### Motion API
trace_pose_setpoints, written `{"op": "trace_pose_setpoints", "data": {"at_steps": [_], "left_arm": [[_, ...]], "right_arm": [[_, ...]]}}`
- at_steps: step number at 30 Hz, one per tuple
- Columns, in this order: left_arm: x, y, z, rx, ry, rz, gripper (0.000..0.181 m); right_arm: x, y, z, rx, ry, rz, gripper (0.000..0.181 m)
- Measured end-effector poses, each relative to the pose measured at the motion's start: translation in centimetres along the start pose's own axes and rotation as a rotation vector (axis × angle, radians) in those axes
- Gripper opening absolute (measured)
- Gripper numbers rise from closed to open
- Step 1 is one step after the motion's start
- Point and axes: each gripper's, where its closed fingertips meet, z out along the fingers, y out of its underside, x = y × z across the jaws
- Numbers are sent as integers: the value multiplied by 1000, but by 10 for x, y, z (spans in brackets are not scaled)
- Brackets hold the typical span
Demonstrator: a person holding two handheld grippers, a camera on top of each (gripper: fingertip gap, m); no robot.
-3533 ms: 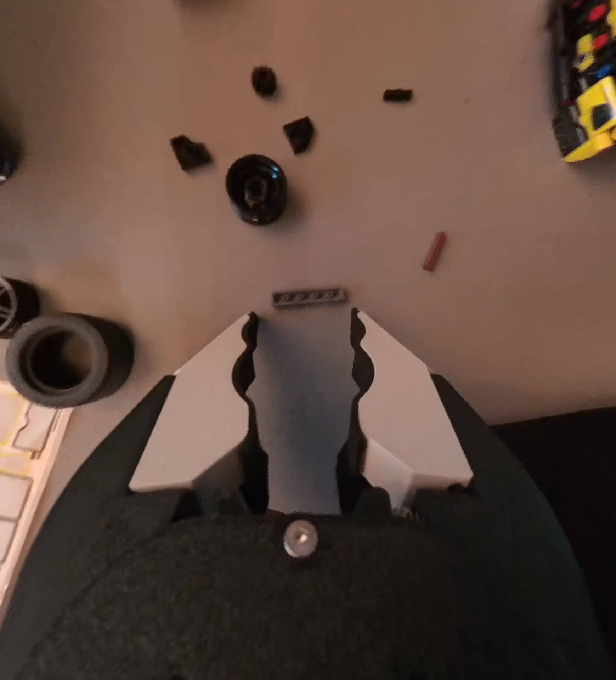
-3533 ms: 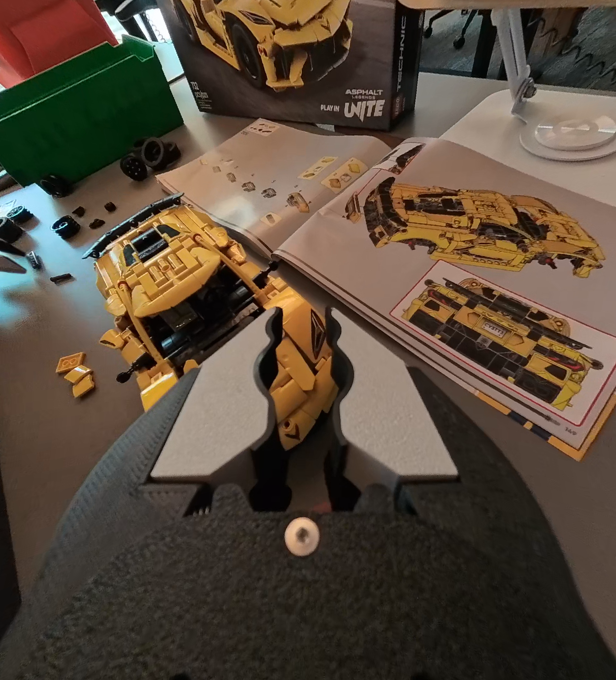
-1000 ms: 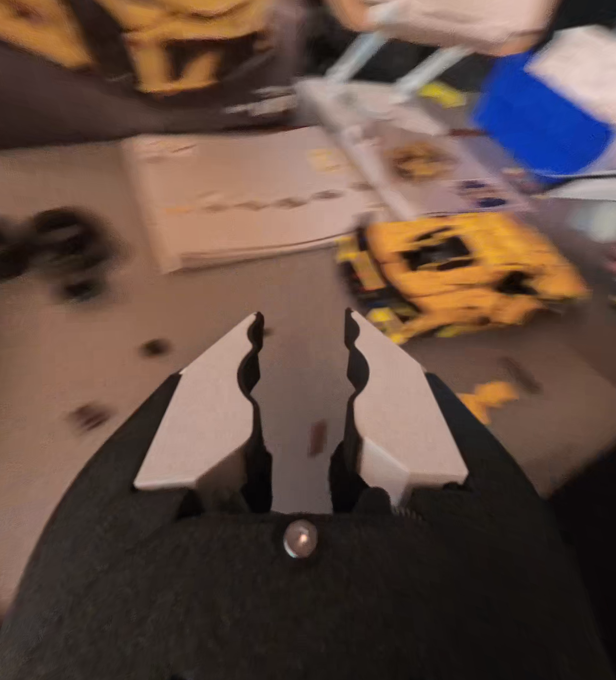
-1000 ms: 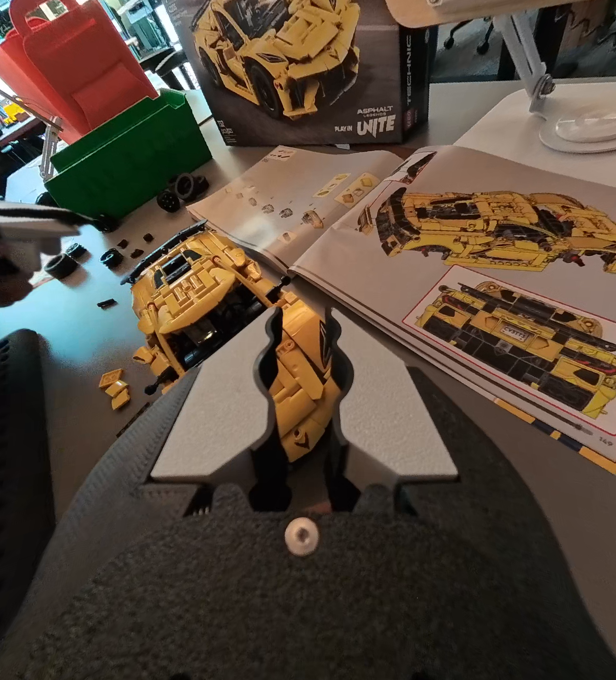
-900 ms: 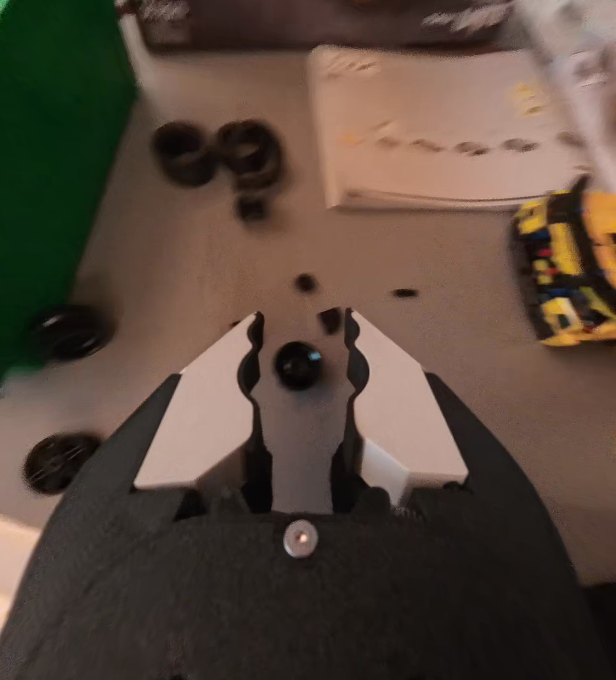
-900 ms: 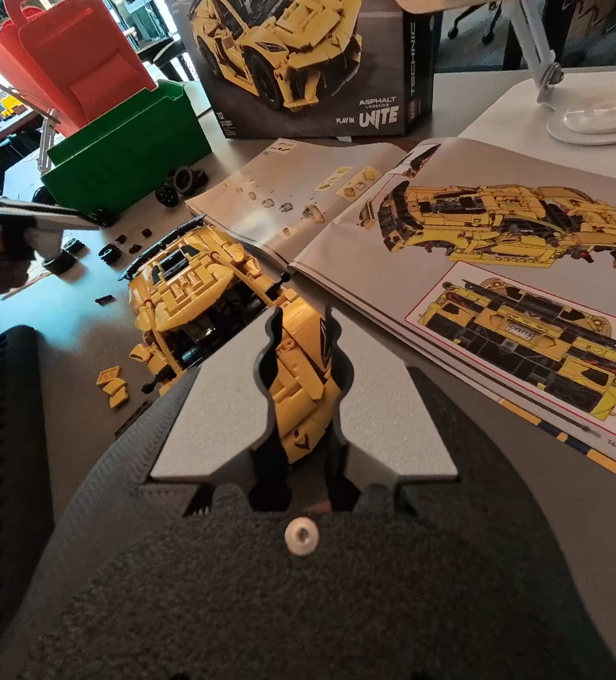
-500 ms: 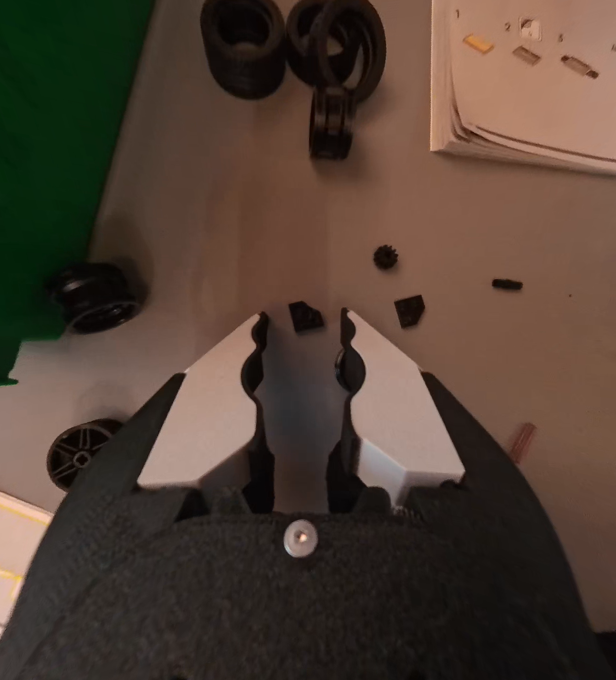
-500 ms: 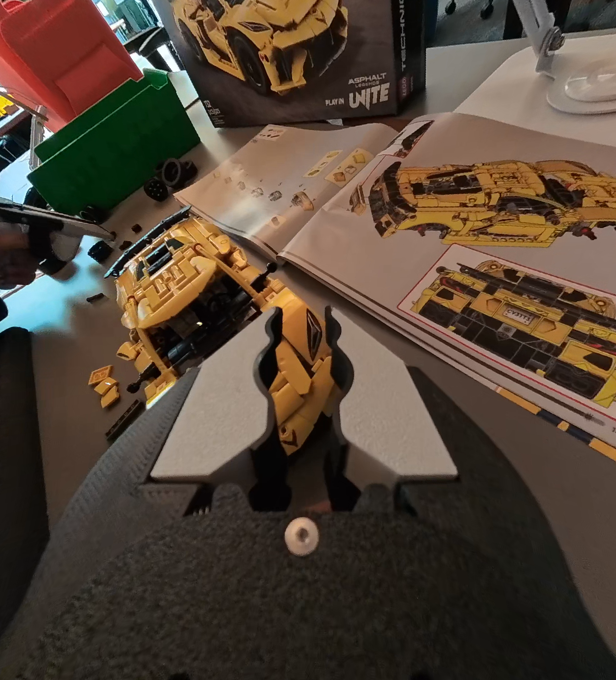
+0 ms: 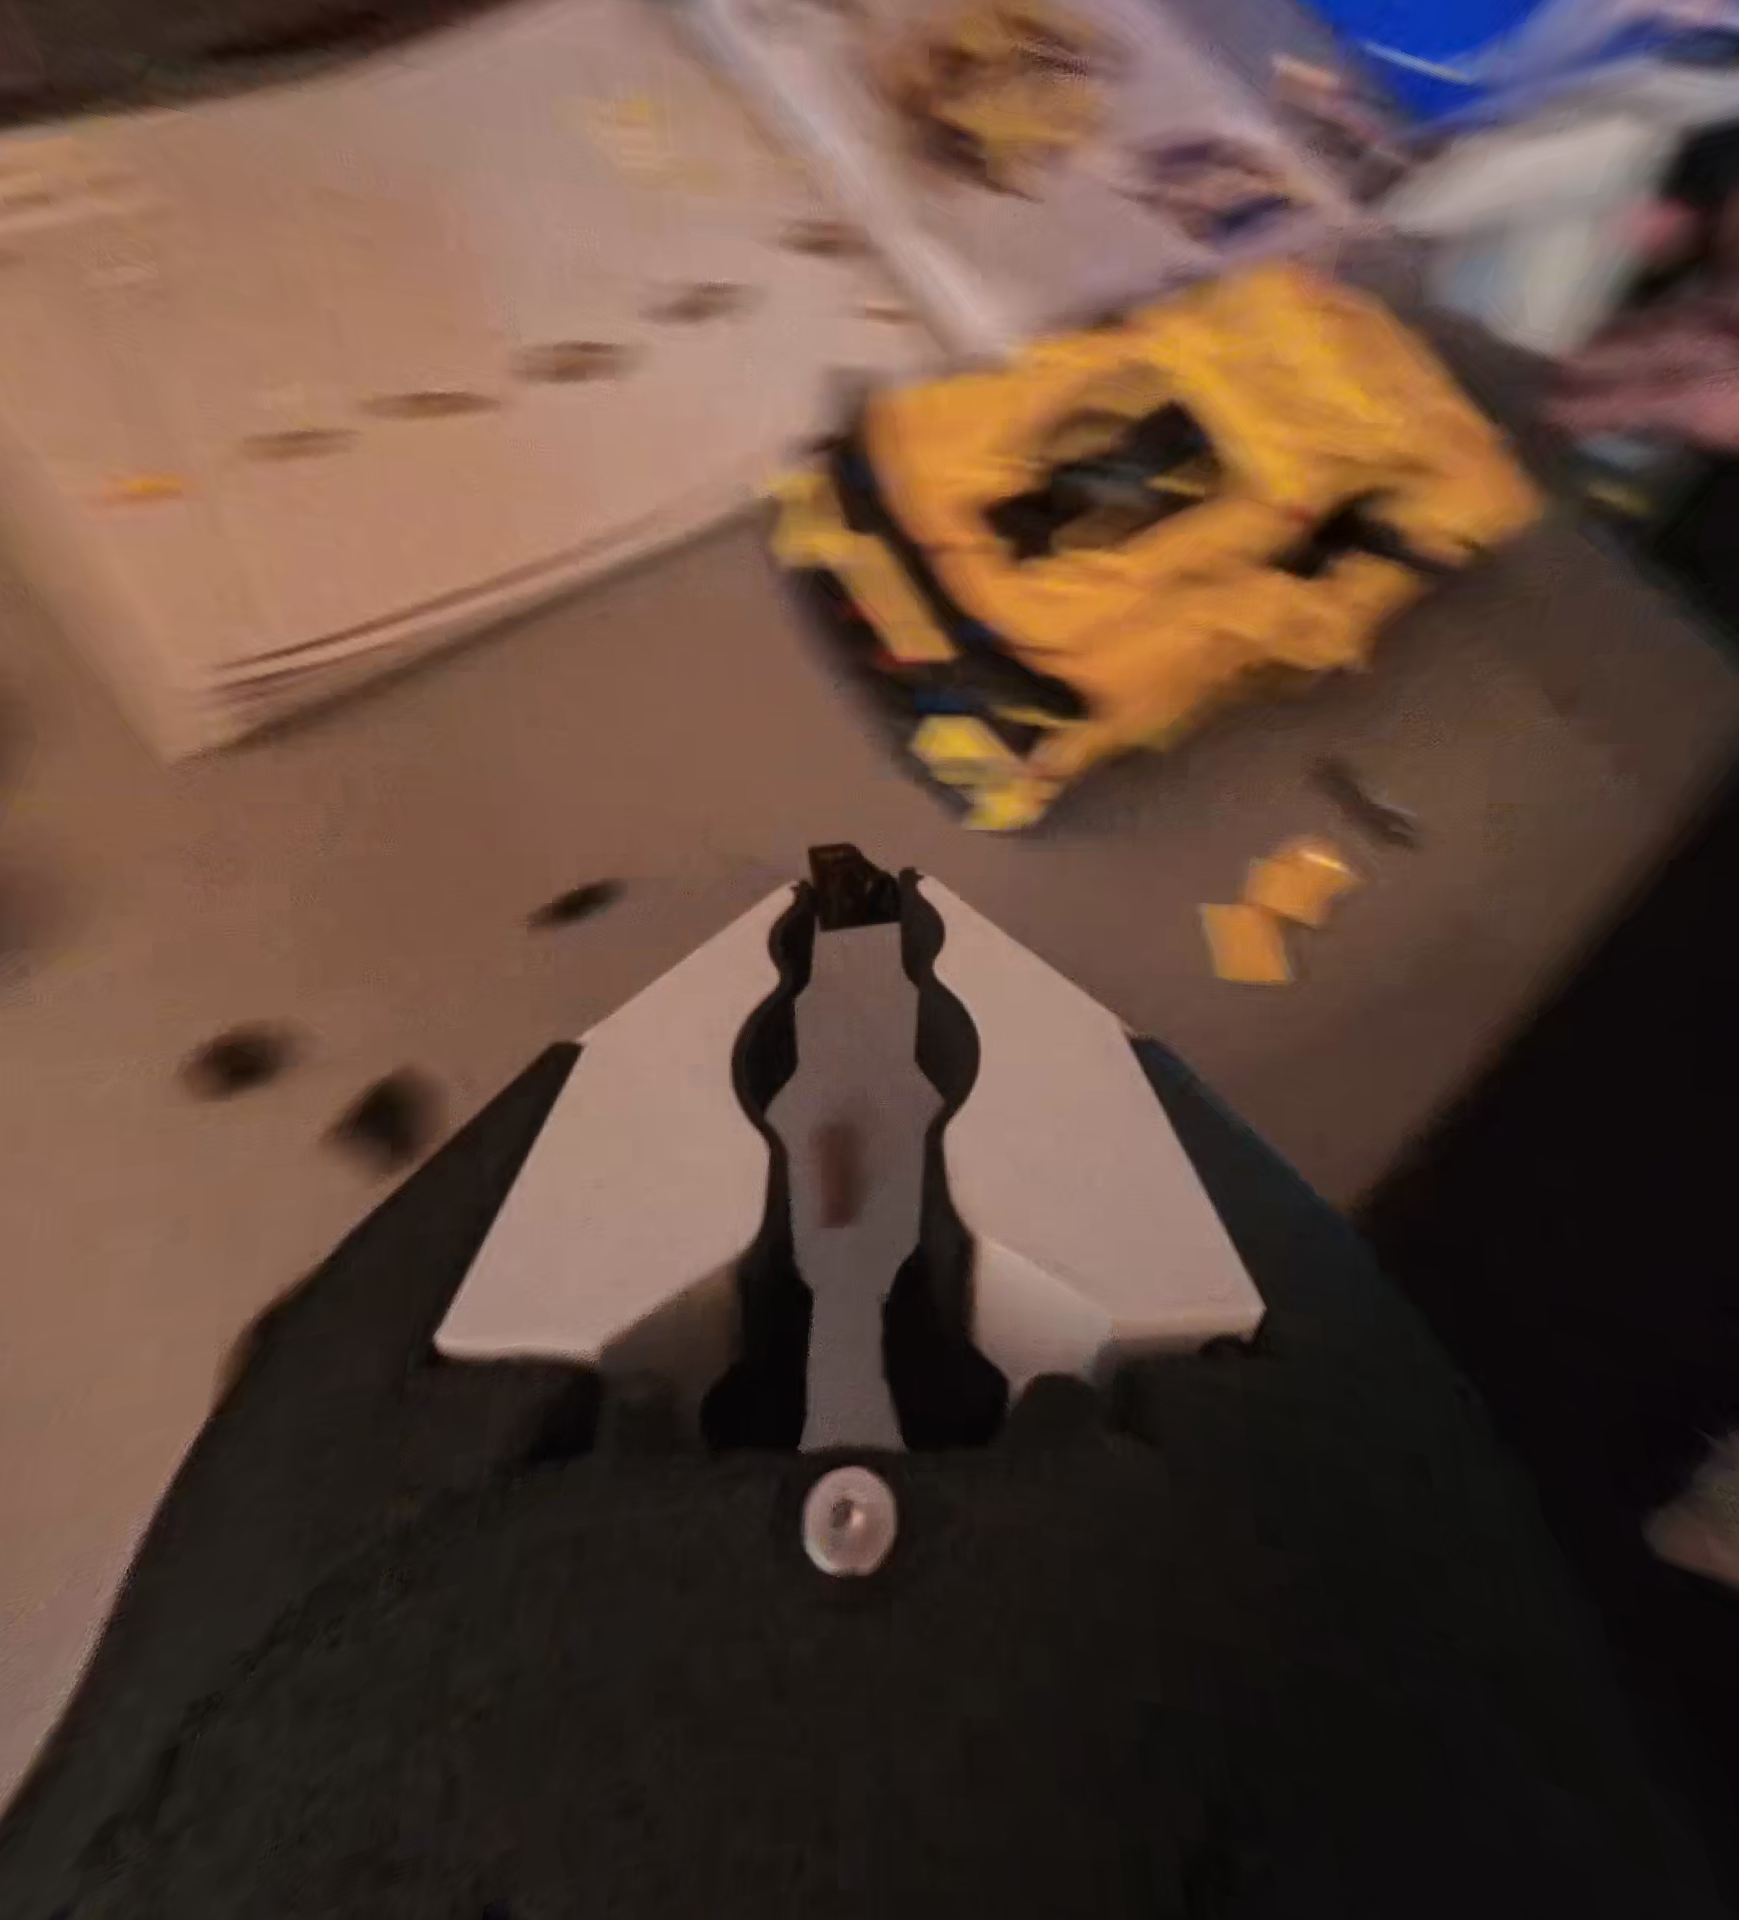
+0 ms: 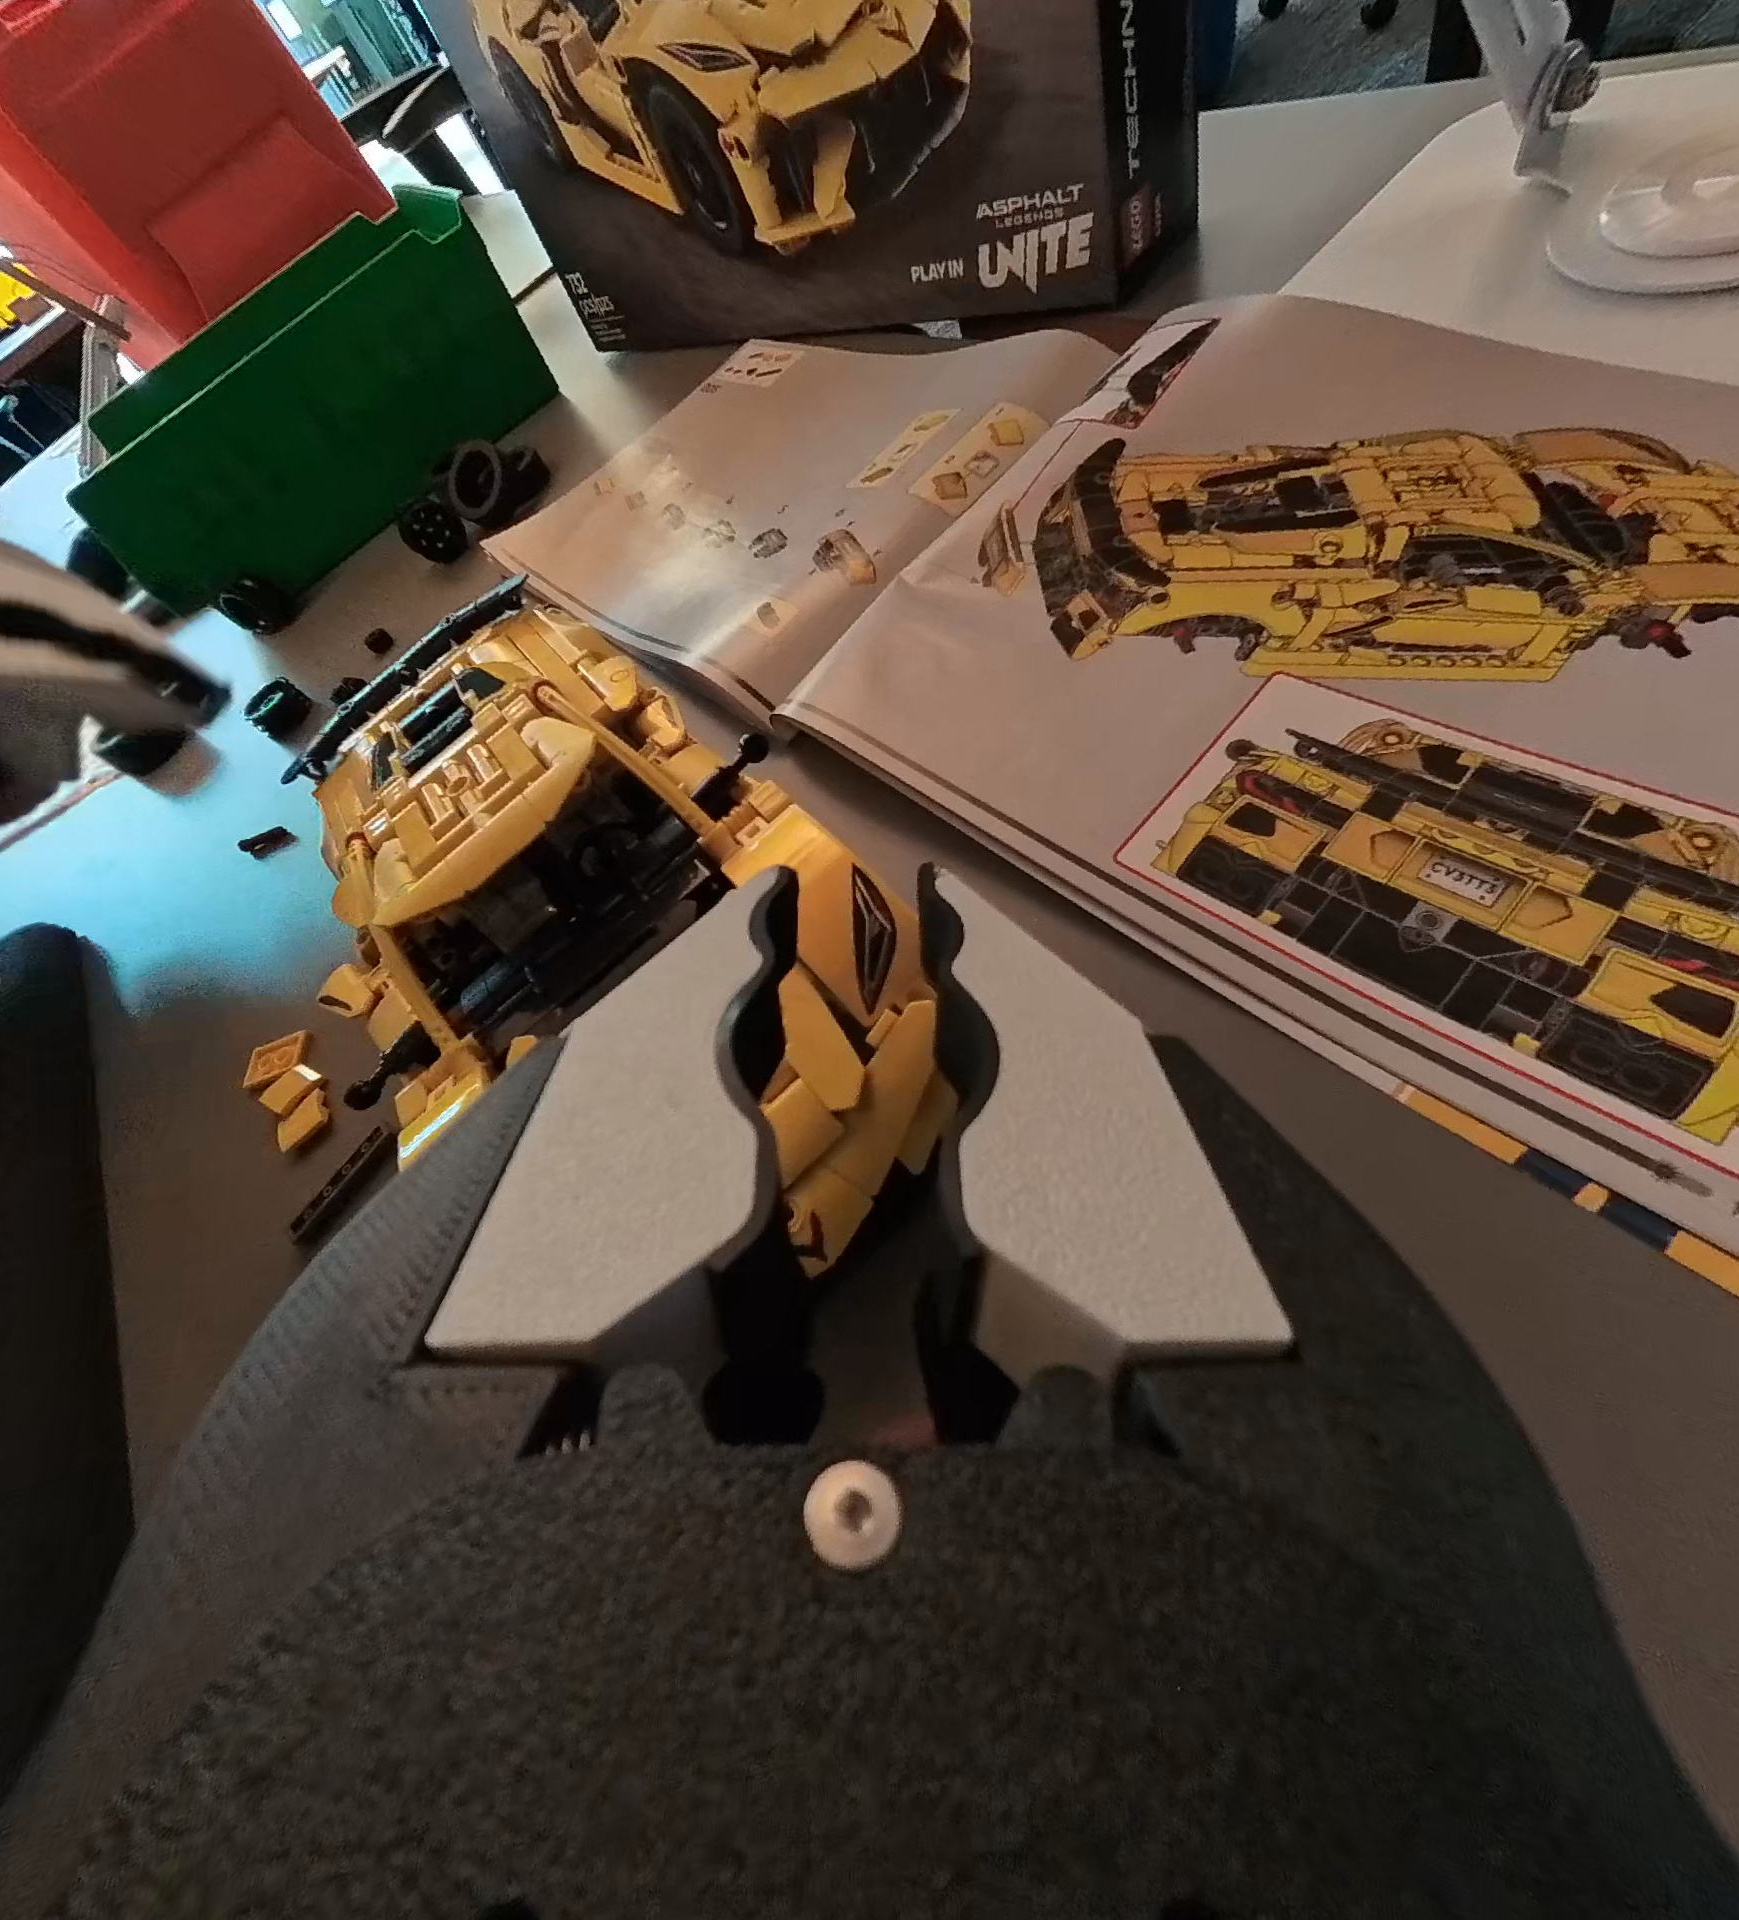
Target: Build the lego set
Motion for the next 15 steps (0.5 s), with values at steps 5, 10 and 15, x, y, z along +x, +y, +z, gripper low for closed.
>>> {"op": "trace_pose_setpoints", "data": {"at_steps": [5, 10, 15], "left_arm": [[90, 38, 61, -192, 181, 249, 16], [111, 46, 79, -212, 151, 354, 16], [80, 20, 61, -66, 93, 166, 34]], "right_arm": [[0, -1, -1, 3, 4, -2, 23], [0, -1, -1, 4, 3, -1, 23], [-2, -1, -1, 2, -2, -4, 23]]}}
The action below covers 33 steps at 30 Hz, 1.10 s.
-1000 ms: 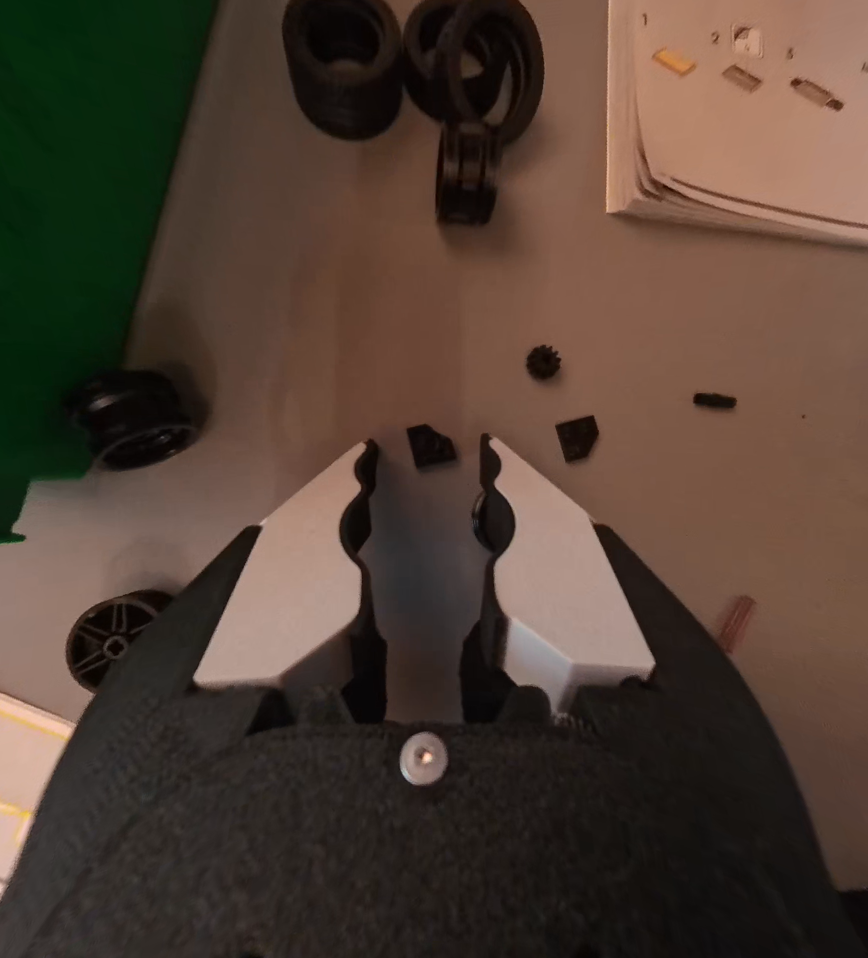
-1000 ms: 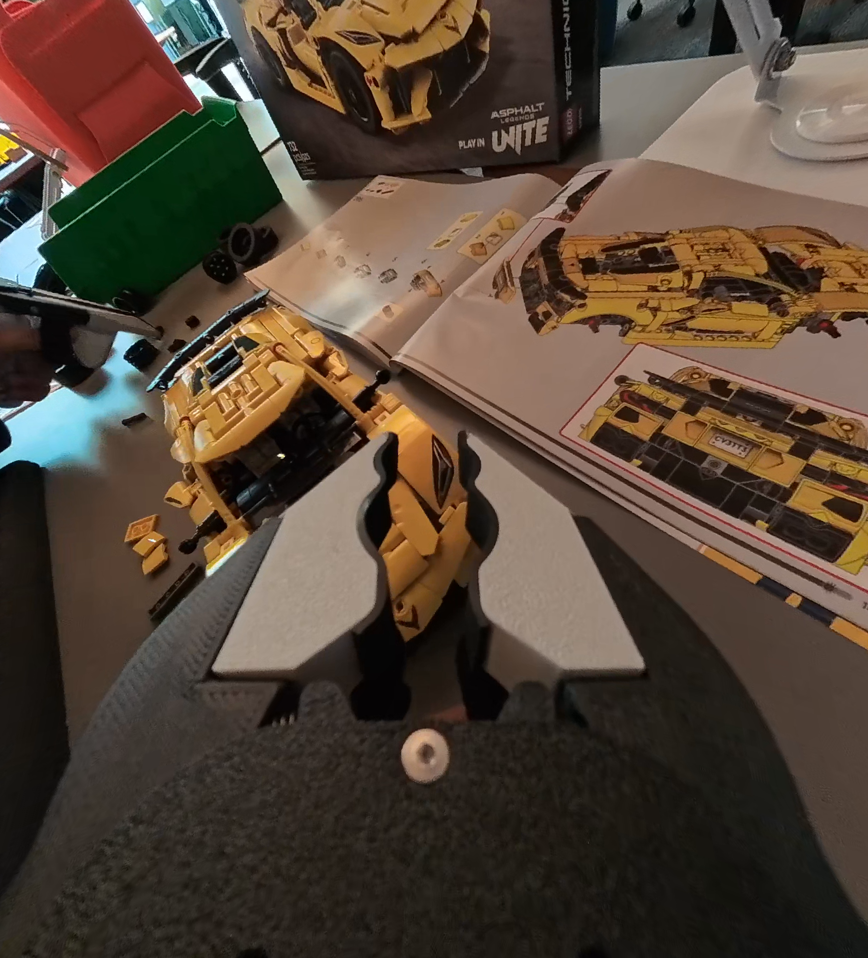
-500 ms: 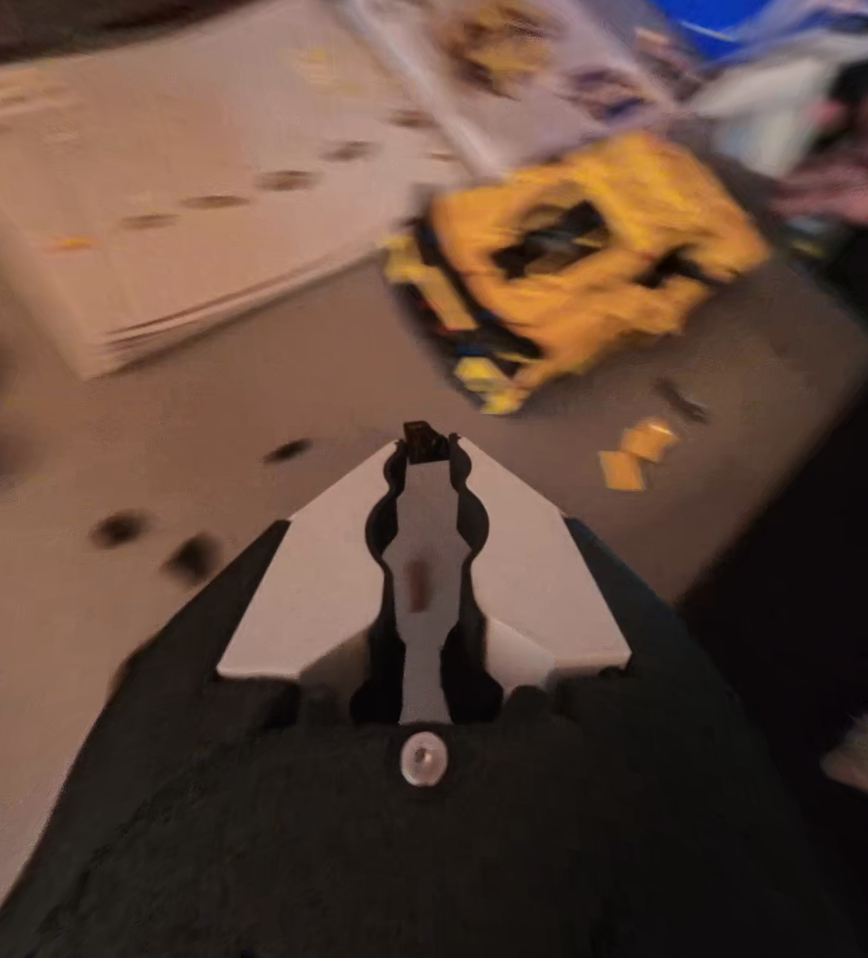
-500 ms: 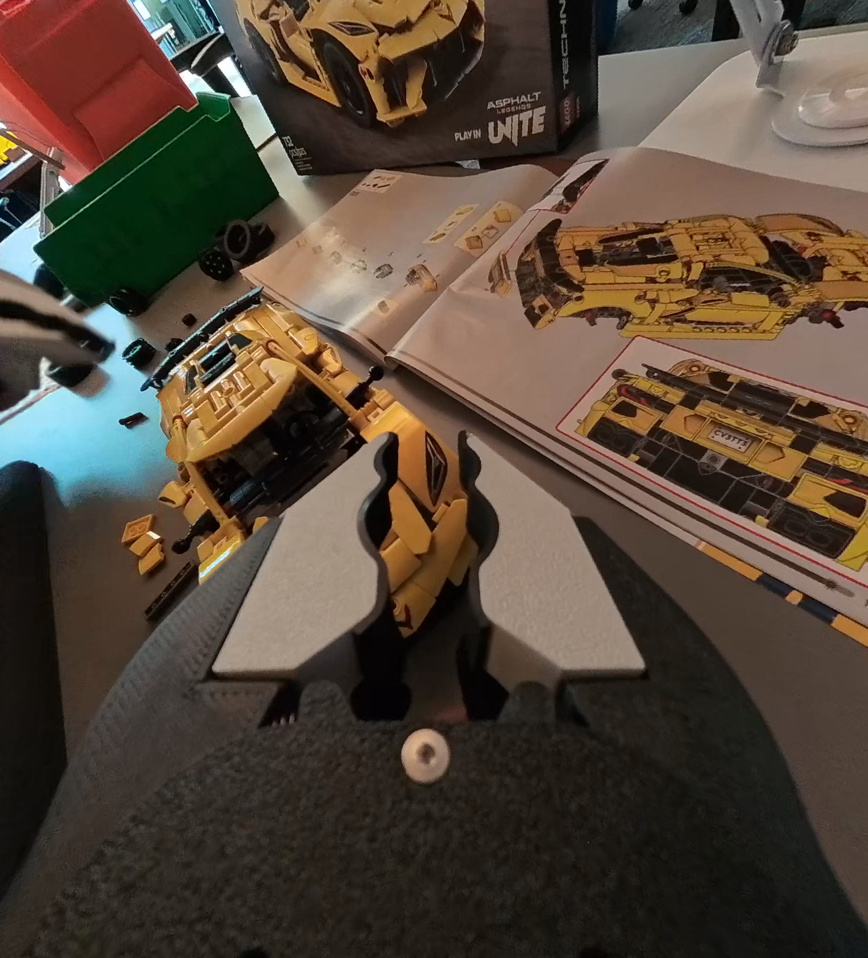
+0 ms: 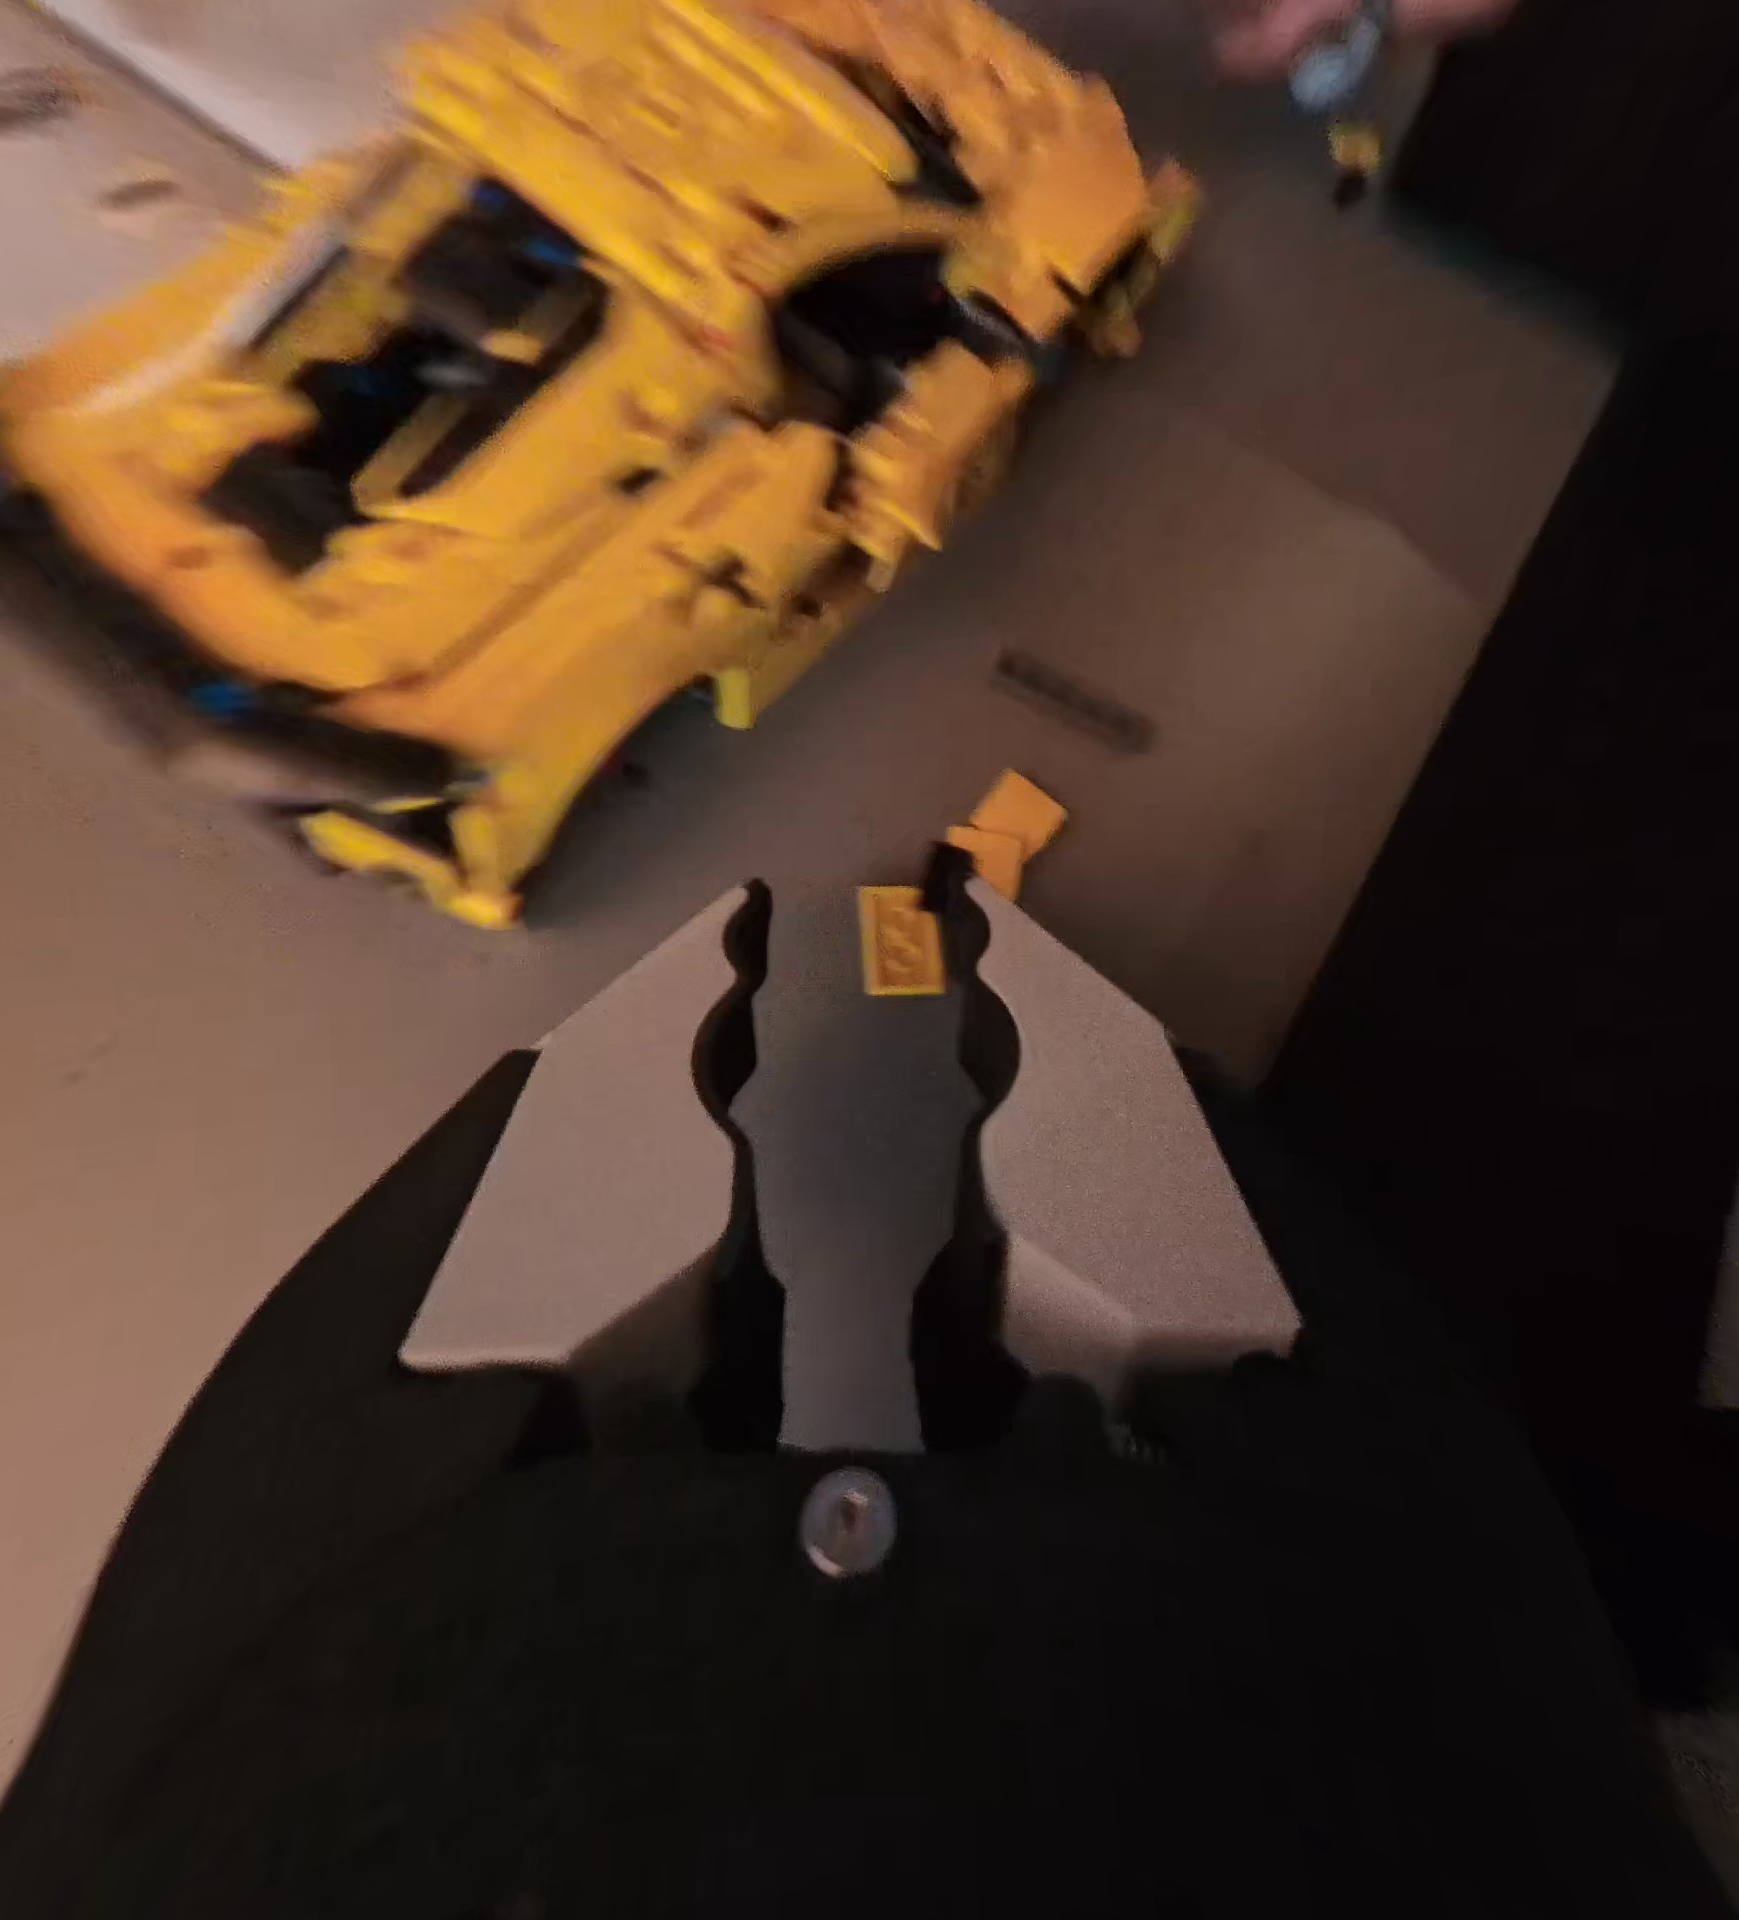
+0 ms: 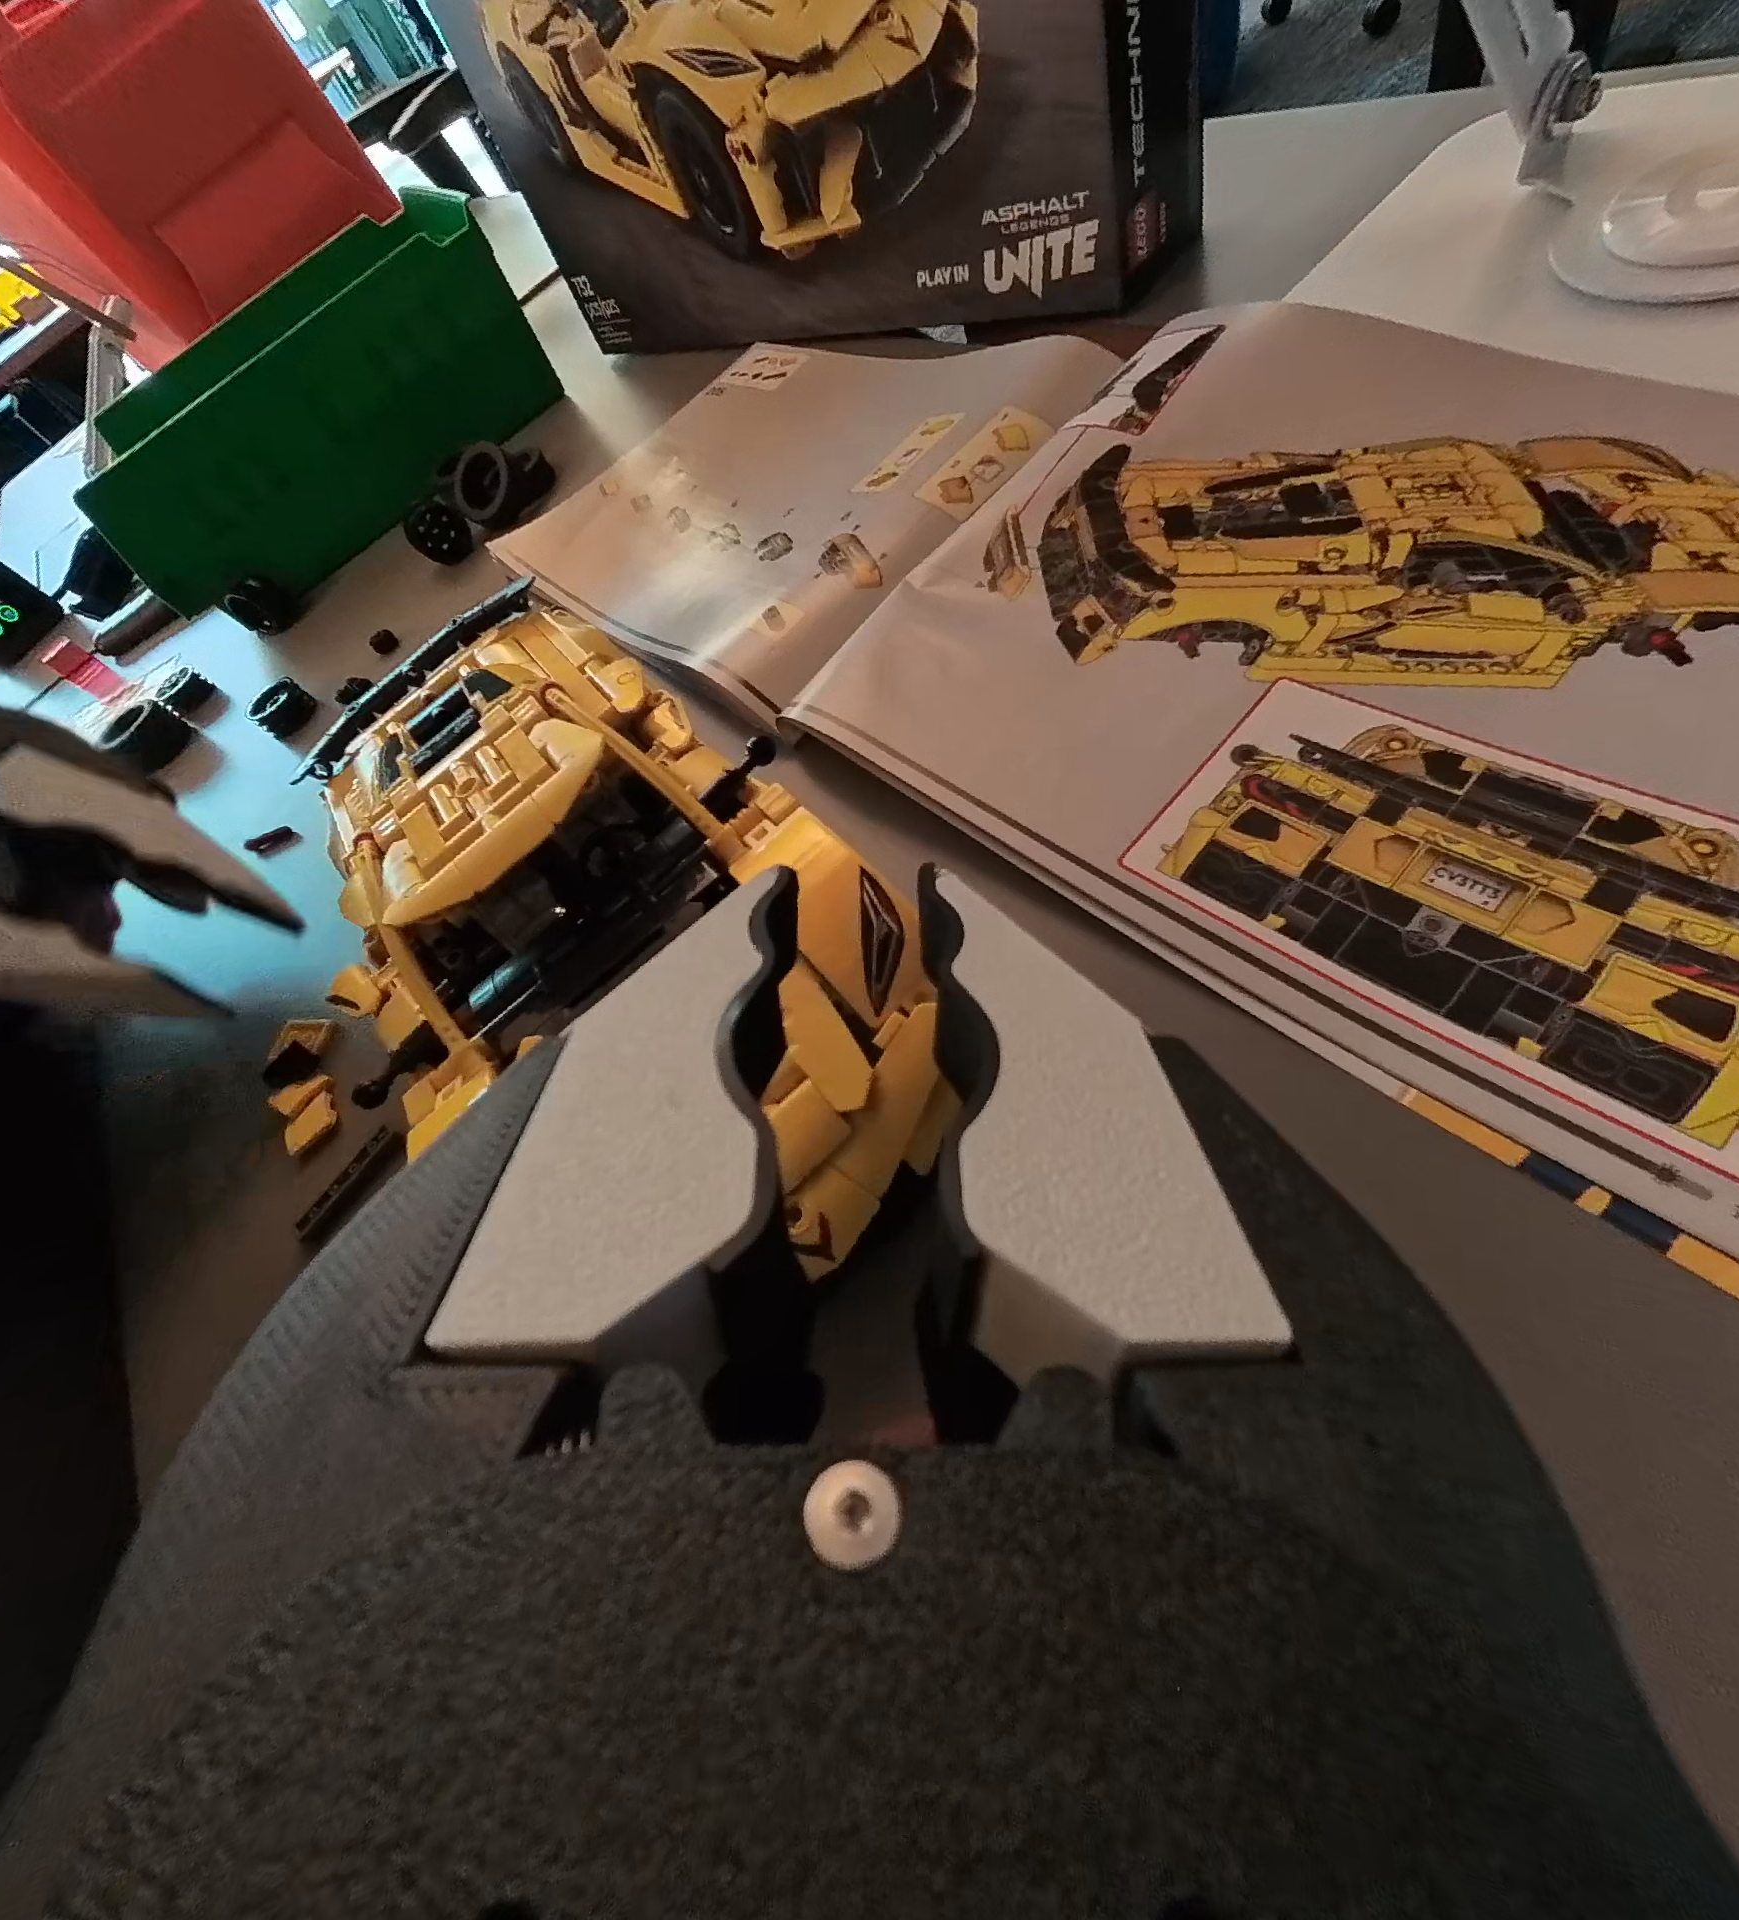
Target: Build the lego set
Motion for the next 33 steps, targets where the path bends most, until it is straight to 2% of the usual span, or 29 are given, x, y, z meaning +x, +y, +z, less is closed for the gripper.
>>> {"op": "trace_pose_setpoints", "data": {"at_steps": [3, 6, 8, 11, 14, 17, 21, 24, 28, 31, 33], "left_arm": [[-63, -4, -33, 98, -153, -249, 34], [-128, 23, -69, 103, -378, -444, 34], [-160, 43, -91, 78, -549, -511, 34], [-181, 62, -106, -2, -705, -474, 34], [-186, 68, -102, -68, -721, -431, 34], [-183, 72, -93, -91, -663, -449, 34], [-181, 74, -92, -110, -624, -459, 14], [-162, 57, -77, -65, -520, -397, 13], [-78, 9, -35, 32, -156, -167, 13], [-11, 3, -10, -9, 63, -6, 13], [15, 7, 0, -46, 134, 62, 13]], "right_arm": [[0, 0, 0, -1, -2, 1, 23], [0, 1, 0, -2, 0, 2, 23], [0, 1, 1, -6, -3, 5, 23], [0, 3, 2, -12, -3, 3, 23], [0, 3, 2, -14, -4, 5, 23], [1, 4, 2, -15, -2, 6, 23], [1, 4, 2, -14, -4, 8, 23], [0, 4, 2, -18, -6, 4, 23], [0, 3, 2, -11, -5, 7, 23], [-1, 2, 2, -12, -7, 4, 23], [-1, 2, 1, -11, -7, 2, 23]]}}
